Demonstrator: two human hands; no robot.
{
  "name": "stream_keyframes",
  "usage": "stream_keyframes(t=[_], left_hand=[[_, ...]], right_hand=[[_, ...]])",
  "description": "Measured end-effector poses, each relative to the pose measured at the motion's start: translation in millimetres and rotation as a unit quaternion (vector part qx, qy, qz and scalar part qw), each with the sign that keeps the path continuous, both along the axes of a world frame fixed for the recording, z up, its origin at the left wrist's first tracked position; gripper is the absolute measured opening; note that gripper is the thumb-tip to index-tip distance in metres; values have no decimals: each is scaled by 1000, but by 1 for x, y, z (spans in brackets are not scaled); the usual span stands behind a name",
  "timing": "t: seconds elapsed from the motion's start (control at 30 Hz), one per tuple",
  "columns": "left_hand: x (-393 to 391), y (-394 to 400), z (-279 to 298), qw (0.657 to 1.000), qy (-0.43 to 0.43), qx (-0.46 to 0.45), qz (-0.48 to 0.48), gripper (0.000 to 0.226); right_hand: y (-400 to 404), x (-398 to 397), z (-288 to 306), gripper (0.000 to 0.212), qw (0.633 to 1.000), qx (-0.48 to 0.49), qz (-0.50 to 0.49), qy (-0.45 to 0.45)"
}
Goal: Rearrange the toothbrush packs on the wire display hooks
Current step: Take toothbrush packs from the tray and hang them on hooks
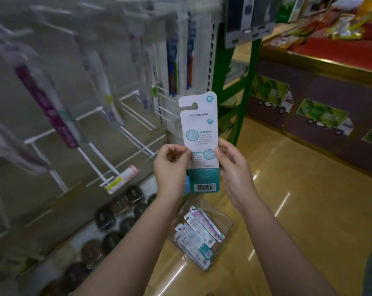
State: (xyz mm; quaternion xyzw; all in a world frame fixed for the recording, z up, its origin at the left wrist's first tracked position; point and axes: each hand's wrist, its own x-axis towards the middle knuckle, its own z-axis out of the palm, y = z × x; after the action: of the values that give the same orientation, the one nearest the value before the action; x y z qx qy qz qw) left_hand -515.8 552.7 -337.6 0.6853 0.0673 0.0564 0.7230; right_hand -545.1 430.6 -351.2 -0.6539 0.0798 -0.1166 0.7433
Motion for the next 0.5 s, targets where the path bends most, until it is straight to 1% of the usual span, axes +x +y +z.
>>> stream_keyframes(t=[0.1, 0.2, 0.27, 0.4, 0.5], left_hand=[[-14, 9, 44, 999, -32, -7, 1, 15], [-26, 20, 80, 999, -45, -30, -5, 30], [-28, 30, 96, 998, -50, -31, 0, 35], [-24, 53, 123, 996, -72, -34, 42, 40], [-26, 70, 132, 990, -83, -64, 90, 42]], right_hand=[[17, -11, 42, 25, 1000, 7, 7, -1], [36, -19, 79, 26, 999, -12, 27, -14], [49, -21, 98, 25, 998, -30, 49, -27], [77, -12, 122, 25, 989, -29, 129, -62], [92, -5, 135, 27, 977, -37, 194, -80]])
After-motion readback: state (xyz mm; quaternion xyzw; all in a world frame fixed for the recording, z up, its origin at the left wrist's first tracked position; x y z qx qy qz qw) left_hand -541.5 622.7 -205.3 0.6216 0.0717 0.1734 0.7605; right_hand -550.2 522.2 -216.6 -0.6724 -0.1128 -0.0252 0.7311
